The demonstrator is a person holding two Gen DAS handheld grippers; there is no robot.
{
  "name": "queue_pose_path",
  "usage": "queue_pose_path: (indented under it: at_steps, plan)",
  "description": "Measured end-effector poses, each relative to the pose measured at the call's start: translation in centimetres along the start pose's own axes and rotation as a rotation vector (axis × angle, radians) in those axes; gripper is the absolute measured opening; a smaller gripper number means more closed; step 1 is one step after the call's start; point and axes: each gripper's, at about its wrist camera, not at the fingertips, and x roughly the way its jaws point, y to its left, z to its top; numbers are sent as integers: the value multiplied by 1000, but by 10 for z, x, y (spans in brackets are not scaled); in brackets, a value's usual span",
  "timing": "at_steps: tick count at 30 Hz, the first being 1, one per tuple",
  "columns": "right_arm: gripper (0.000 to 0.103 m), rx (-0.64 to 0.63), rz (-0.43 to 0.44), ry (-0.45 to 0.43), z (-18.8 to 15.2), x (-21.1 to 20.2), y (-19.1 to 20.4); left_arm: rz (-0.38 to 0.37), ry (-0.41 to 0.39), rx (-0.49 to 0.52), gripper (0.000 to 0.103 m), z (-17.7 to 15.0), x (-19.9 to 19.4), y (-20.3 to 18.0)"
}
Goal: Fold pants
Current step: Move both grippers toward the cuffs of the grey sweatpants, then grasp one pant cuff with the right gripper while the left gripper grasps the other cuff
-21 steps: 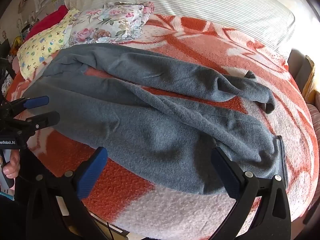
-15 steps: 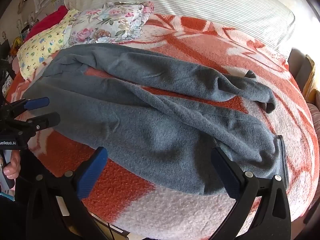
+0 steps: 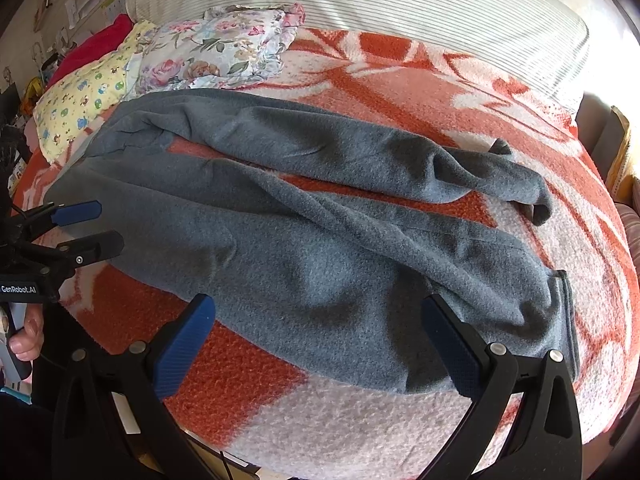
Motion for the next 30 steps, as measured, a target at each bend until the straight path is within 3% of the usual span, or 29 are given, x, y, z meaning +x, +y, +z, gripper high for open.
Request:
queue_pose_path:
  at_steps: [9, 17, 26, 30]
  plan:
    - [103, 57, 5, -8, -3, -5, -22, -28, 27, 22, 93, 5, 6, -8]
    - [103, 193, 4, -42, -13, -19, -68, -109, 63, 68, 93, 22, 17, -25]
    - [103, 378, -53, -93, -45, -43, -130, -236, 79, 236, 93, 62, 37, -90]
    - [102, 464, -115, -104, -65, -52, -161, -307, 123, 313, 93, 82, 53, -134]
